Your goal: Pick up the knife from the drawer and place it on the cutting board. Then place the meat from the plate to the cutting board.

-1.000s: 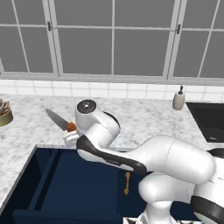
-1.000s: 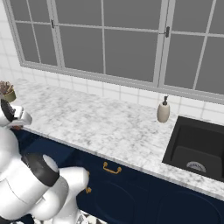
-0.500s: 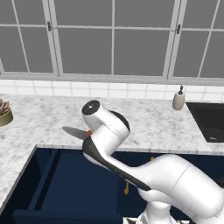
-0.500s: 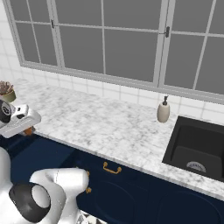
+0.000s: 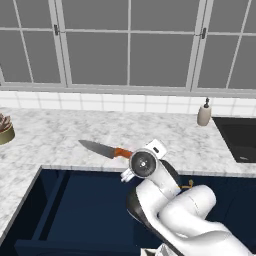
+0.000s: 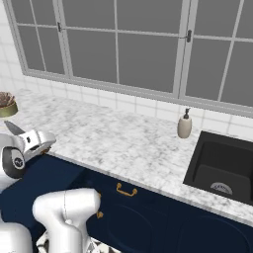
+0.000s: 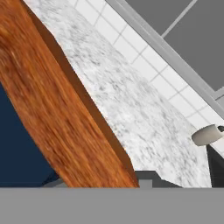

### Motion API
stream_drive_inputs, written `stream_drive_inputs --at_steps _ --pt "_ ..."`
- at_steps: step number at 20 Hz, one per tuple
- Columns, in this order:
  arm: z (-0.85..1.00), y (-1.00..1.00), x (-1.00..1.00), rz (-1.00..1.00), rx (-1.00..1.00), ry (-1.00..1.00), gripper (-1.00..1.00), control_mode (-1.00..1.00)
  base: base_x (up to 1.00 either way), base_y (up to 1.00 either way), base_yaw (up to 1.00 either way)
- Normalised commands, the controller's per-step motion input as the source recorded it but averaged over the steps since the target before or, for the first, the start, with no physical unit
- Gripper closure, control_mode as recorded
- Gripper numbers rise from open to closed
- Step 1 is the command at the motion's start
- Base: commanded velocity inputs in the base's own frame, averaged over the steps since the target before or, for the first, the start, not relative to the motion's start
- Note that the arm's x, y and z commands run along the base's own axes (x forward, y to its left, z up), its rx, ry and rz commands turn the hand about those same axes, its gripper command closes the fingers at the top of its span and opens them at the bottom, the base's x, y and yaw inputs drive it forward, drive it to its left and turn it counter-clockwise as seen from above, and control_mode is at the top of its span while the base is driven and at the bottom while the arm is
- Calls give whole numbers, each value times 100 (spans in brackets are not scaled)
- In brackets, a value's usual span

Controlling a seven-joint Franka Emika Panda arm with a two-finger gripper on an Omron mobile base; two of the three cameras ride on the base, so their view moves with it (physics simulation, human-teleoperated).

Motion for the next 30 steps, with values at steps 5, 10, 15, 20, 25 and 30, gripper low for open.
stream_drive_inputs --at_steps 5,10,15,20,25,30 --pt "23 -77 -1 4 15 5 100 -100 0 0 0" --pt "40 -73 -3 0 9 11 100 -100 0 0 0" --pt "5 -48 -23 0 2 9 100 -100 0 0 0" --pt "0 0 0 0 0 0 100 100 -49 -20 0" --pt "0 0 0 0 0 0 100 100 -83 -15 0" --pt "0 0 0 0 0 0 100 100 -97 -12 0"
